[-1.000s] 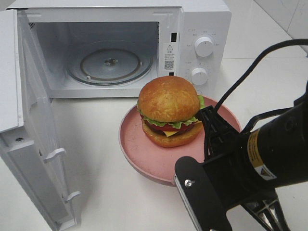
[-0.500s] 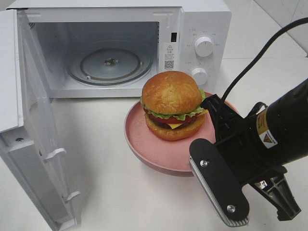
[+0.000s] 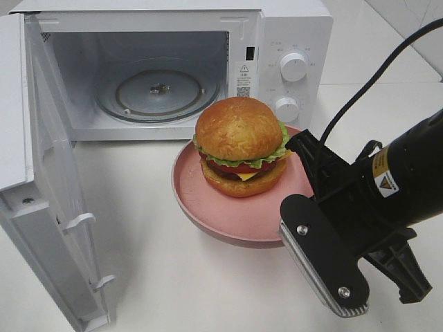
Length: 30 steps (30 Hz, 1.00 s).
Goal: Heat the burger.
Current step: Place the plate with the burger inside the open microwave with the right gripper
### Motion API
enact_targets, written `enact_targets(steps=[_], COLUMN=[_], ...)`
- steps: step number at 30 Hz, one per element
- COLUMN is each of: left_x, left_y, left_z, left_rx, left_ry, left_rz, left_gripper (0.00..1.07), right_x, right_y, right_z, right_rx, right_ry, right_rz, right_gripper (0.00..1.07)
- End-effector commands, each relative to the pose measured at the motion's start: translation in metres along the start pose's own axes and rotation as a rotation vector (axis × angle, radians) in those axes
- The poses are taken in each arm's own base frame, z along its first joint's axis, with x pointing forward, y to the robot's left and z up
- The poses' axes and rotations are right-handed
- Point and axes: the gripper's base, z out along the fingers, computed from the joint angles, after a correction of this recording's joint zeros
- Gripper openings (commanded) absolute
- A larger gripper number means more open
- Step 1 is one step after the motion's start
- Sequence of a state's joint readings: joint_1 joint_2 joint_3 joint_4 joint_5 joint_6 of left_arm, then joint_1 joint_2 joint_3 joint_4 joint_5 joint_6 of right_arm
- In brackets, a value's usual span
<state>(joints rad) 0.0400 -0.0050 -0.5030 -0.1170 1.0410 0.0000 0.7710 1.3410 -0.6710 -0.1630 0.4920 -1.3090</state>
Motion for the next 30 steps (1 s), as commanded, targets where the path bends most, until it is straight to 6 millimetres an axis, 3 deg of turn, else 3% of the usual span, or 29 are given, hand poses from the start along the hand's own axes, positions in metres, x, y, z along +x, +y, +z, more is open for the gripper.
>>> enact_targets(steps=[1,18,30], left_x=[-0.001,-0.001,-0.001], left_y=[0.0,0.0,0.0], left_z=[0.0,0.0,0.0], left_rx=[0.002,0.002,0.002], left_ry=[-0.007,-0.007,-0.007], left_rz=[-0.005,-0.005,-0.005], left_gripper=[0.98,0.98,0.98], right_x=[-0.001,-0.014,-0.025], right_y=[-0.012,-0.022,-0.05], right_z=[-0.006,-0.005,0.012], right_rx=[0.106,0.196,0.171], right_ry=[-0.015,-0.053,-0.061], right_rz=[-0.005,-0.017,0.013], right_gripper=[0.0,0.0,0.0])
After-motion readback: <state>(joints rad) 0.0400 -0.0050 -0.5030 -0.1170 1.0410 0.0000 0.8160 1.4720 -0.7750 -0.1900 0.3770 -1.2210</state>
